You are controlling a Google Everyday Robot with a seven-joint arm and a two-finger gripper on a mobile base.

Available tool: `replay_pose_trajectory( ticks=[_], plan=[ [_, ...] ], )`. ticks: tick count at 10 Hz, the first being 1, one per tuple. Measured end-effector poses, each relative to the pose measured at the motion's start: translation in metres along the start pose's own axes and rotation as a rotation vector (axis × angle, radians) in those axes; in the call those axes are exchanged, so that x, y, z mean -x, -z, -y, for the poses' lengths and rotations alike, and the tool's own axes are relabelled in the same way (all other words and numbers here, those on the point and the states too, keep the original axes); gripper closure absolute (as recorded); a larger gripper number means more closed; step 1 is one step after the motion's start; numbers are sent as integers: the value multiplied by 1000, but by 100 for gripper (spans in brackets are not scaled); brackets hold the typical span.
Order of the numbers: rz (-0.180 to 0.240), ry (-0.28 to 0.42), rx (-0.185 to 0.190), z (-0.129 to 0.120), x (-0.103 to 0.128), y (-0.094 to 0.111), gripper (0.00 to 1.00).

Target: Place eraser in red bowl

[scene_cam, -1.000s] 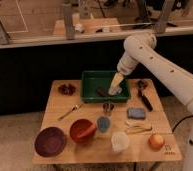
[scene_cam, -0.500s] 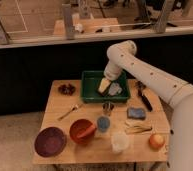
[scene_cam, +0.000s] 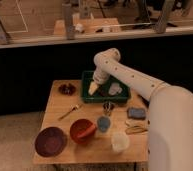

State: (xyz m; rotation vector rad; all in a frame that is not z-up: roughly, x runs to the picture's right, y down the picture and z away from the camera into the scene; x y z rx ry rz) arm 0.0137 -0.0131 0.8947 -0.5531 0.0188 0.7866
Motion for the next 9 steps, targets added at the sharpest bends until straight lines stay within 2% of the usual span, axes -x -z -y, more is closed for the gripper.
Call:
replay_pose_trajectory(
  ticks=[1, 7, 9],
  plan=[
    [-3, -11, -7, 3, 1, -7, 20],
    [-1, -20, -11, 7, 0, -7, 20],
    [21, -34, -41, 20, 10, -15, 20]
  ],
)
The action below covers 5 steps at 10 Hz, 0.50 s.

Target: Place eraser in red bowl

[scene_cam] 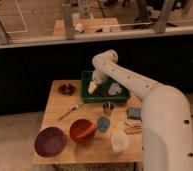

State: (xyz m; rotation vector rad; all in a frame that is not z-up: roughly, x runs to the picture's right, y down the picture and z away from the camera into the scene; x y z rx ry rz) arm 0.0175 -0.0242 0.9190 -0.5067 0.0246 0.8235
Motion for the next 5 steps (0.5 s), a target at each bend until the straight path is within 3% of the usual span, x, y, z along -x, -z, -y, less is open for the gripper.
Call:
replay_pose_trajectory(
  ticks=[3, 5],
  plan=[
    [21, -2, -25, 19, 10, -24, 20],
    [4, 7, -30, 22, 6, -45, 20]
  ],
)
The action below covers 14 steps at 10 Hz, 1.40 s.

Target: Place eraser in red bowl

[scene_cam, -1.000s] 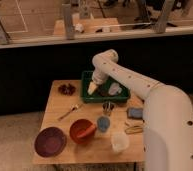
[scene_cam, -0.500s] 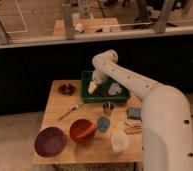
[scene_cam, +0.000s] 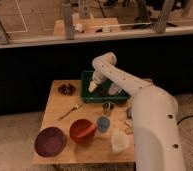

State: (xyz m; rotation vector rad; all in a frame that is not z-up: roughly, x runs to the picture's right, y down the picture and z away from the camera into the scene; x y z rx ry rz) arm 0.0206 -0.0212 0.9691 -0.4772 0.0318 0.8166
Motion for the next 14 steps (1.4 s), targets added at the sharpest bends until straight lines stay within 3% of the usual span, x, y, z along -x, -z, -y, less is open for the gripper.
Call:
replay_pose_trajectory(
  ticks=[5, 7, 12, 14],
  plan=[
    [-76, 5, -21, 7, -21, -51, 22],
    [-87, 10, -75, 6, -23, -56, 39],
    [-97, 20, -73, 2, -23, -50, 88],
    [-96, 20, -70, 3, -24, -49, 100]
  ],
)
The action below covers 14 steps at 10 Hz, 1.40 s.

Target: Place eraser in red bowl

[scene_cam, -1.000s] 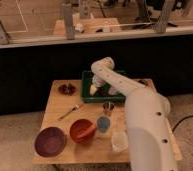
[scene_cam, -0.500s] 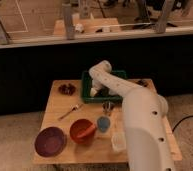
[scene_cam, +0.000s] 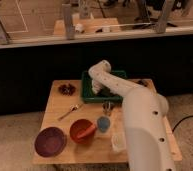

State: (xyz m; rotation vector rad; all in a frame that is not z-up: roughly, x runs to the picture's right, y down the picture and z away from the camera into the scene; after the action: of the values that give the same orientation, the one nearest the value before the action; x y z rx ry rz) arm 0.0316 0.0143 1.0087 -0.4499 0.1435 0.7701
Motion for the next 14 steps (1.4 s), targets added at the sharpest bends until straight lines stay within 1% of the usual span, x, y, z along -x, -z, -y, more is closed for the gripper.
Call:
replay_pose_trajectory(
  ticks=[2, 4, 6, 7, 8, 9, 10, 11, 12, 13, 14],
  plan=[
    [28, -2, 27, 5, 1, 16, 100],
    [78, -8, 66, 10, 11, 50, 100],
    [131, -21, 106, 18, 13, 72, 100],
    [173, -28, 153, 20, 14, 87, 100],
    [232, -35, 240, 22, 12, 109, 100],
    [268, -42, 311, 22, 9, 121, 100],
    [302, -50, 401, 16, -1, 137, 100],
    [320, -50, 447, 8, -8, 149, 100],
    [327, -40, 467, -2, -14, 158, 100],
    [324, -10, 489, -21, -27, 170, 100],
    [322, 17, 498, -35, -35, 179, 100]
  ],
)
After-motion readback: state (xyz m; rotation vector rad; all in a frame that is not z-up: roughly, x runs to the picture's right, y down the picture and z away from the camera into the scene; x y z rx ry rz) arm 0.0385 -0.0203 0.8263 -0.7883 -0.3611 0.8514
